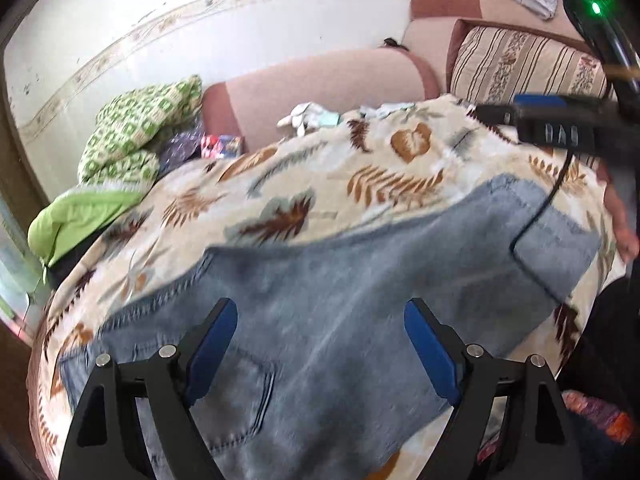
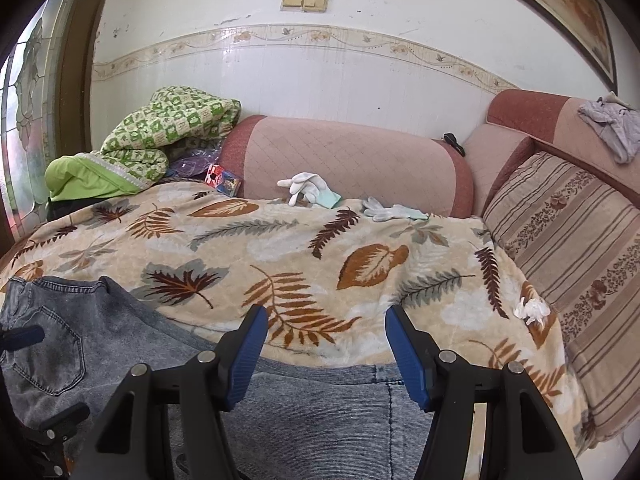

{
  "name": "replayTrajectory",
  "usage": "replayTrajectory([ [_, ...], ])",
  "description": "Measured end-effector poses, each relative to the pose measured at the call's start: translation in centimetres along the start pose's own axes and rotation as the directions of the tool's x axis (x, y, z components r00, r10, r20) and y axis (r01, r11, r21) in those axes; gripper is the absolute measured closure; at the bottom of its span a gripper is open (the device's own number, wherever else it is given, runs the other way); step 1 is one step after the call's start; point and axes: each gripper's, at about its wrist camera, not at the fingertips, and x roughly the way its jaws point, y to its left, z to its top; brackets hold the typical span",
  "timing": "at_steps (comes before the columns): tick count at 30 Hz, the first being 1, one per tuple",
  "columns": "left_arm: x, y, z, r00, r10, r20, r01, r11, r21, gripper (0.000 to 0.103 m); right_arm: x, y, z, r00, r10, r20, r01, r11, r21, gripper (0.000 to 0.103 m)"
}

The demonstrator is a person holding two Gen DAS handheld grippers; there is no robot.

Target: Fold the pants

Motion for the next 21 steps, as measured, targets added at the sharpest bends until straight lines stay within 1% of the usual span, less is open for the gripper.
replayTrajectory([
  [5, -0.2, -1.1, 2.4, 0.998, -0.019, 0.053, 0.018, 1.000, 0.022, 0.017, 0.0, 0.0, 0.0, 1.000, -0.009, 0.004, 0.009, 1.000, -0.010, 0.038],
  [11, 0.3, -1.7, 4.2, 0.997, -0.036, 0.071, 0.035, 0.999, 0.021, 0.017, 0.4, -0.2, -0.1, 1.000, -0.013, -0.001, 0.013, 1.000, -0.005, 0.038],
  [18, 1.0, -1.8, 4.7, 0.996, -0.046, 0.072, 0.045, 0.999, 0.013, 0.017, 0.9, -0.3, -0.1, 1.000, -0.012, -0.009, 0.012, 1.000, -0.005, 0.038],
  [21, 1.3, -1.7, 4.7, 0.997, -0.039, 0.070, 0.039, 0.999, 0.010, 0.017, 1.1, -0.2, -0.1, 1.000, -0.011, -0.013, 0.010, 1.000, -0.009, 0.038],
])
